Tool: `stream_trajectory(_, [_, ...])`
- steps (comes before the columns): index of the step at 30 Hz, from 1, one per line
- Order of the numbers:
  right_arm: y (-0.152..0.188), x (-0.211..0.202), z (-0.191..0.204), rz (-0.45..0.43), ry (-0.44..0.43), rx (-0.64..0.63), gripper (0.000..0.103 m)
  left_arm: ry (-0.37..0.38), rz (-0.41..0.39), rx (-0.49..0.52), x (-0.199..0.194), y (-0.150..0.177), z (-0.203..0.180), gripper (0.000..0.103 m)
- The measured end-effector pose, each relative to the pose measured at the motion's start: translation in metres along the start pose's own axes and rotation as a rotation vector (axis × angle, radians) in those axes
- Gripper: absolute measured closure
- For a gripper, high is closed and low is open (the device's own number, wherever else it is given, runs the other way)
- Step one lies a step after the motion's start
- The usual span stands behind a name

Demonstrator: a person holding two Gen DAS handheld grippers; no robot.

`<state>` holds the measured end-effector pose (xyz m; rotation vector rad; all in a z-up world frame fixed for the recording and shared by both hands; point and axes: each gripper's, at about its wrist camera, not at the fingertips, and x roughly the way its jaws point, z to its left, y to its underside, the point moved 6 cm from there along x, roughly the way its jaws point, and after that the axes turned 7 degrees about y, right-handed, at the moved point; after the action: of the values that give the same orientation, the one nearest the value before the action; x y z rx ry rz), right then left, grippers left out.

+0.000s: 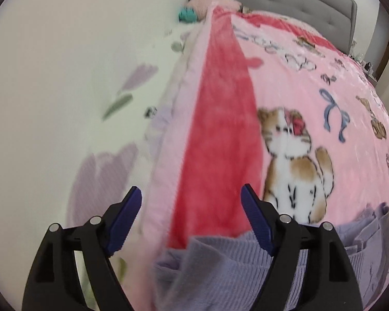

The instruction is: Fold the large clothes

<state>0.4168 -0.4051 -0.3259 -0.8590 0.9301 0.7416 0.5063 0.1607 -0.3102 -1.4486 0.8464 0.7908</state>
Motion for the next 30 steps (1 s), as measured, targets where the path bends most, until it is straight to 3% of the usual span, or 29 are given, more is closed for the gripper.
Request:
stream_trajectory(2, [0.005, -0.013, 0.004, -0.005, -0.033, -0.046, 0.031, 0.008, 0.018, 0.028, -0.011, 0.007, 0.002, 0.024])
stream_trajectory(4, [0.022, -0.023, 0.003, -0.011, 0.021, -0.146, 0.025, 0.003, 0.043, 0.044, -0.02, 0.026, 0.005, 0.023])
stream_trajectory(7, [0.079, -0.029, -0.01, 0.003, 0.092, -0.333, 0.028, 0.025, 0.052, 0.039, -0.039, 0.088, 0.012, 0.022])
stream_trajectory(9, [0.116, -0.027, -0.019, 0.035, 0.084, -0.41, 0.034, 0.035, 0.071, 0.021, -0.048, 0.13, 0.02, 0.022])
stream_trajectory(12, [0.158, -0.021, -0.036, 0.093, 0.059, -0.408, 0.04, 0.089, 0.08, -0.019, -0.062, 0.187, 0.029, 0.022])
stream_trajectory(15, [0.178, -0.012, -0.051, 0.102, 0.113, -0.391, 0.043, 0.086, 0.082, -0.001, -0.062, 0.226, 0.028, 0.022])
stream_trajectory(17, [0.186, -0.003, -0.059, 0.139, 0.085, -0.336, 0.057, 0.1, 0.117, 0.0, -0.053, 0.244, 0.023, 0.022])
stream_trajectory(18, [0.188, -0.001, -0.061, 0.147, 0.058, -0.306, 0.075, 0.102, 0.115, 0.0, -0.05, 0.249, 0.023, 0.022])
stream_trajectory(19, [0.19, 0.0, -0.061, 0.148, 0.049, -0.29, 0.078, 0.107, 0.104, -0.009, -0.048, 0.252, 0.022, 0.026])
stream_trajectory(21, [0.192, -0.003, -0.057, 0.127, 0.096, -0.309, 0.083, 0.138, 0.113, -0.057, -0.038, 0.258, 0.023, 0.048])
stream_trajectory(23, [0.19, -0.013, -0.052, 0.111, 0.127, -0.304, 0.086, 0.127, 0.119, -0.088, -0.037, 0.258, 0.021, 0.062])
stream_trajectory(25, [0.186, -0.03, -0.046, 0.077, 0.13, -0.304, 0.091, 0.104, 0.11, -0.052, -0.047, 0.254, 0.013, 0.075])
stream_trajectory(27, [0.18, -0.053, -0.048, 0.025, 0.169, -0.32, 0.093, 0.111, 0.098, -0.049, -0.058, 0.253, 0.011, 0.081])
stream_trajectory(30, [0.182, -0.06, -0.067, 0.047, 0.259, -0.326, 0.093, 0.16, 0.111, -0.091, -0.068, 0.254, 0.016, 0.085])
